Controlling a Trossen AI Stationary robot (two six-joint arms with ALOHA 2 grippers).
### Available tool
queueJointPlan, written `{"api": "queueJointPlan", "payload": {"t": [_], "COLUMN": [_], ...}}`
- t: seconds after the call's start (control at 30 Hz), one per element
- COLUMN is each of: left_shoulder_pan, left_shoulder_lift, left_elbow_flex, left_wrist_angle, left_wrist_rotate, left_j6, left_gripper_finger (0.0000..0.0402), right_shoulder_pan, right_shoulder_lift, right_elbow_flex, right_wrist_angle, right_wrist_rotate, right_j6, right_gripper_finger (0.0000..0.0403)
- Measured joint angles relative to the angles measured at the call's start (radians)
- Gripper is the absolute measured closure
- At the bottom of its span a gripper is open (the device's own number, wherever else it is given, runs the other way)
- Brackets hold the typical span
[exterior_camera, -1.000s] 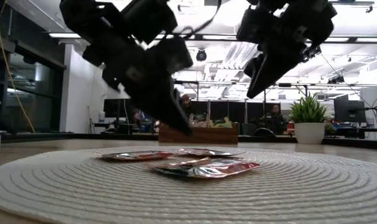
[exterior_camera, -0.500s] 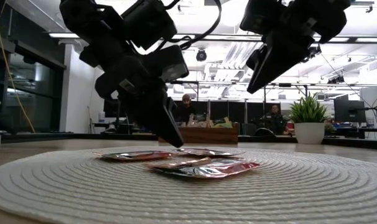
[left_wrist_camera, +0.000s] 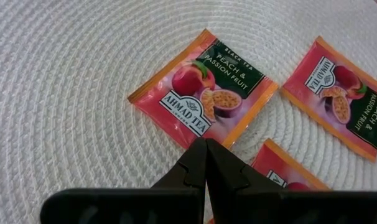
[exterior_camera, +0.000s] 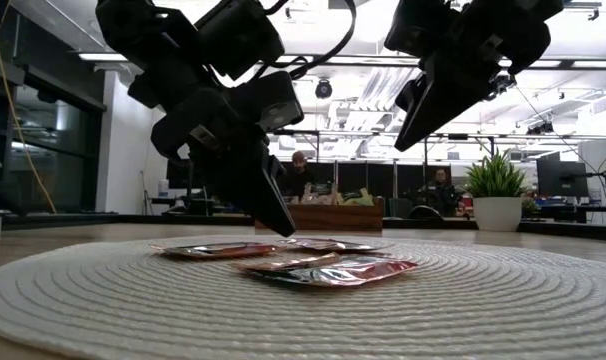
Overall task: Pick & Place Tea
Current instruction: Put the orange tea bag into the left section of the wooden organizer
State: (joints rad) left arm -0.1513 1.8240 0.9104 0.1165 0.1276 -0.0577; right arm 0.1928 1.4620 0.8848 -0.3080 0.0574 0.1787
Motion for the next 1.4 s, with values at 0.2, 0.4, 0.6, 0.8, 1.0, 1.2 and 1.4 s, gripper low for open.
{"api": "queueJointPlan", "payload": {"t": [0.2,0.4,0.6,0.8,1.0,1.2,1.4], "left_shoulder_pan": [0.000,0.001,0.000,0.001,0.000,0.001,0.002], "left_shoulder_lift": [0.034,0.073,0.084,0.085,0.086,0.087,0.087], "left_elbow_flex": [0.000,0.004,0.004,0.003,0.002,0.001,0.000], "left_wrist_angle": [0.013,0.036,0.031,0.027,0.027,0.027,0.030], "left_wrist_rotate": [-0.003,0.018,-0.039,-0.068,-0.080,-0.073,-0.073], "left_j6": [-0.005,-0.032,-0.062,-0.087,-0.107,-0.101,-0.077], "left_gripper_finger": [0.0401,0.0401,0.0401,0.0401,0.0401,0.0401,0.0401], "right_shoulder_pan": [-0.003,-0.010,0.030,0.099,0.224,0.319,0.323], "right_shoulder_lift": [0.000,0.000,0.000,0.000,0.017,0.073,0.192], "right_elbow_flex": [0.000,0.000,0.000,0.000,0.000,0.000,0.000], "right_wrist_angle": [0.040,0.050,0.051,0.051,0.051,0.091,0.249], "right_wrist_rotate": [-0.063,-0.050,0.039,0.175,0.369,0.486,0.455], "right_j6": [0.081,0.502,0.820,0.992,1.191,1.387,1.492], "right_gripper_finger": [0.0281,0.0281,0.0281,0.0281,0.0281,0.0281,0.0281]}}
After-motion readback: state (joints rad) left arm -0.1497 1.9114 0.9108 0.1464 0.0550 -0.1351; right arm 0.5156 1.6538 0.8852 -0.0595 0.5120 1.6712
